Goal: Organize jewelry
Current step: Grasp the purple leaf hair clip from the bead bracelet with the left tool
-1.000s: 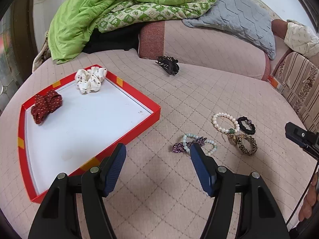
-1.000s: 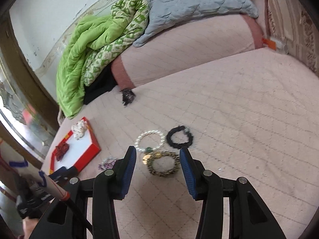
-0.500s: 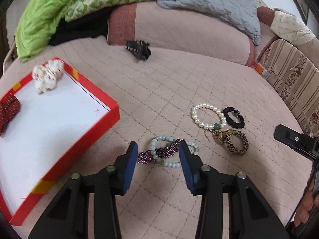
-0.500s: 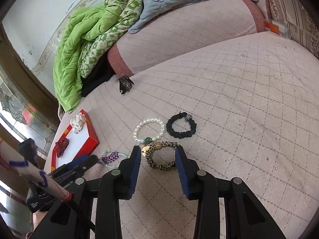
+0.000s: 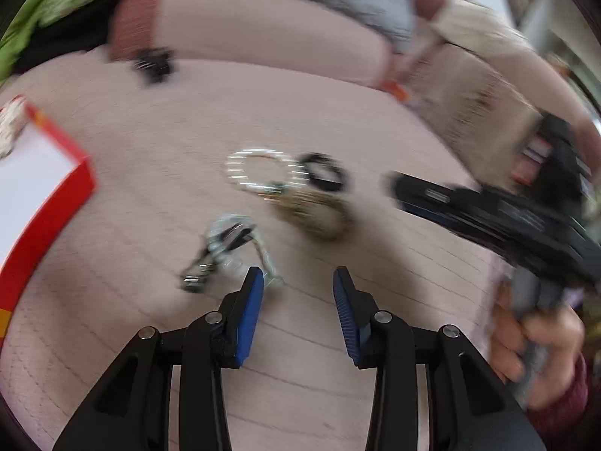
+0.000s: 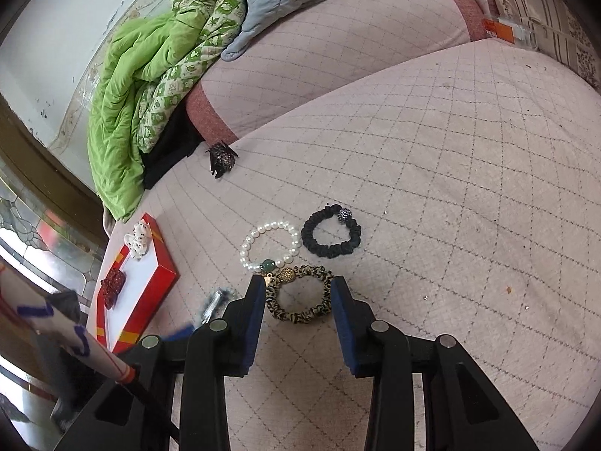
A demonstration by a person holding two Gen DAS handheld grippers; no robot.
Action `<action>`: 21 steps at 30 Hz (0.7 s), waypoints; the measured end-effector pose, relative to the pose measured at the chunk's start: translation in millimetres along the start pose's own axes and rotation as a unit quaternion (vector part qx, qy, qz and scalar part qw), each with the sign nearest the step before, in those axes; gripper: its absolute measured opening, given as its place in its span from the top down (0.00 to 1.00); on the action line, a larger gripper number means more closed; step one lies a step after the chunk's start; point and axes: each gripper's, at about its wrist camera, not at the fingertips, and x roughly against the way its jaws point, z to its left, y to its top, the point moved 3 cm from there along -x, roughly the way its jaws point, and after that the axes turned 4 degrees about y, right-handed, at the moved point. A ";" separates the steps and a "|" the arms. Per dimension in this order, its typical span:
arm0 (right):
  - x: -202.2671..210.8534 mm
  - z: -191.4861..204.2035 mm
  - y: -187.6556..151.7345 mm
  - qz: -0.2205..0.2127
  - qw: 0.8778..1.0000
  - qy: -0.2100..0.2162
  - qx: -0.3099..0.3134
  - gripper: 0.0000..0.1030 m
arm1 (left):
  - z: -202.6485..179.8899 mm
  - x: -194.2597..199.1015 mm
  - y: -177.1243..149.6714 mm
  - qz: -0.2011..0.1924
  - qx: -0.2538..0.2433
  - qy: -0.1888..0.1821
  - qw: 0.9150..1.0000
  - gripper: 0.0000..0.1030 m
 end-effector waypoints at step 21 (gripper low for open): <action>23.2 -21.4 11.9 -0.023 0.999 0.007 -0.029 0.62 | 28.6 -16.0 1.5 0.087 -0.064 0.195 0.975 0.64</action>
